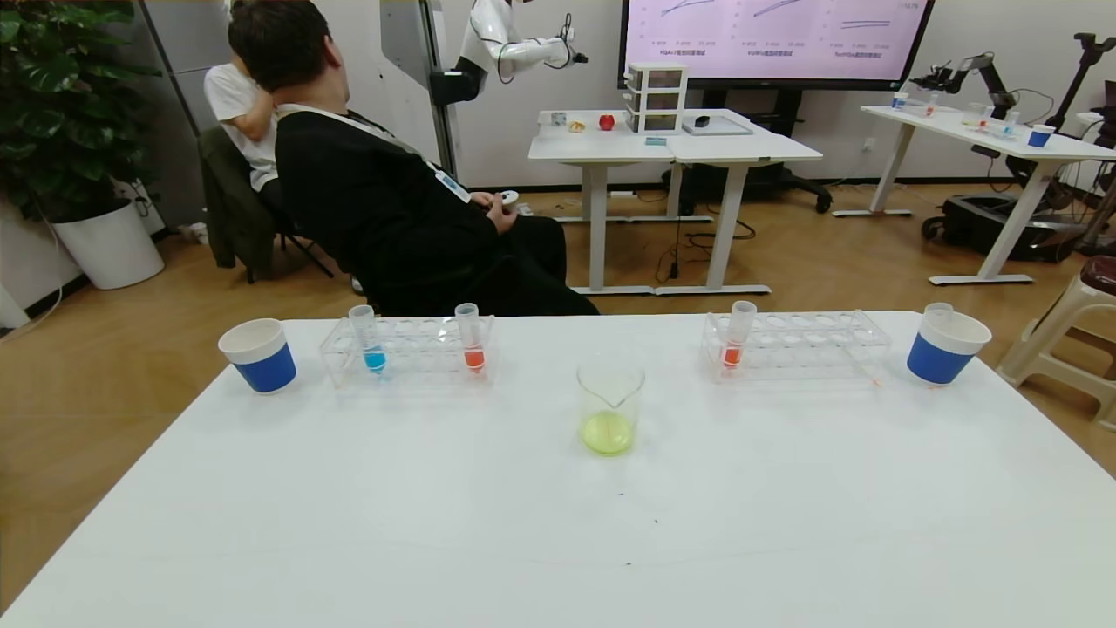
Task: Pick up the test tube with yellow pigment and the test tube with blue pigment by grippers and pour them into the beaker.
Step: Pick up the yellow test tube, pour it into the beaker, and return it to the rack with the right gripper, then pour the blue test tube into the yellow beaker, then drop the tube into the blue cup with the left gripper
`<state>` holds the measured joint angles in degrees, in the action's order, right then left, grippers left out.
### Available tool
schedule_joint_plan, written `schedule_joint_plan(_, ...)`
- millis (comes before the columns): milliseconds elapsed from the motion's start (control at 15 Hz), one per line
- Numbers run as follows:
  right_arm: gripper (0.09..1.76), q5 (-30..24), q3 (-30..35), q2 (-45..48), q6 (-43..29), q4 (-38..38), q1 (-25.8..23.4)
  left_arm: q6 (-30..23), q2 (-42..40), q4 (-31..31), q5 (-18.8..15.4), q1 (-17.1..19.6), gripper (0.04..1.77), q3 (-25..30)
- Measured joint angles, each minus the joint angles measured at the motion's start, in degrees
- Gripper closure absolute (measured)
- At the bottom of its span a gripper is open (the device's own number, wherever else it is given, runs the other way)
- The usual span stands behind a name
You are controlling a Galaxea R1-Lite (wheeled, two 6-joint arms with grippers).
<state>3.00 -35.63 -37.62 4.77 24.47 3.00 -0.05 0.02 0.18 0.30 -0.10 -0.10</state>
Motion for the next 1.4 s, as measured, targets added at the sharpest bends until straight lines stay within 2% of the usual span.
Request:
schedule_joint_plan(267, 0.11, -0.4, 1.0, 18.4, 3.7, -17.0, -1.1, 0.0, 0.0, 0.0, 0.0, 0.0, 0.06, 0.0)
schedule_joint_plan(533, 0.11, -1.1, 4.9, 32.2, 4.3, -24.7, -1.8, 0.0, 0.0, 0.0, 0.0, 0.0, 0.06, 0.0)
schedule_joint_plan(733, 0.11, -1.3, 12.6, 36.3, 4.0, -21.0, -2.1, 0.0, 0.0, 0.0, 0.0, 0.0, 0.06, 0.0)
schedule_joint_plan(1000, 0.11, -3.4, 30.4, 37.5, 4.1, -12.0, -2.1, 0.0, 0.0, 0.0, 0.0, 0.0, 0.06, 0.0)
schedule_joint_plan(1067, 0.11, -4.0, 32.8, 37.6, 3.9, -13.8, -2.2, 0.0, 0.0, 0.0, 0.0, 0.0, 0.06, 0.0)
schedule_joint_plan(1200, 0.11, -4.2, 35.0, 37.6, 3.9, -21.9, -2.2, 0.0, 0.0, 0.0, 0.0, 0.0, 0.06, 0.0)
schedule_joint_plan(1400, 0.11, -5.1, 35.5, 37.6, 3.2, -24.9, -2.3, 0.0, 0.0, 0.0, 0.0, 0.0, 0.06, 0.0)
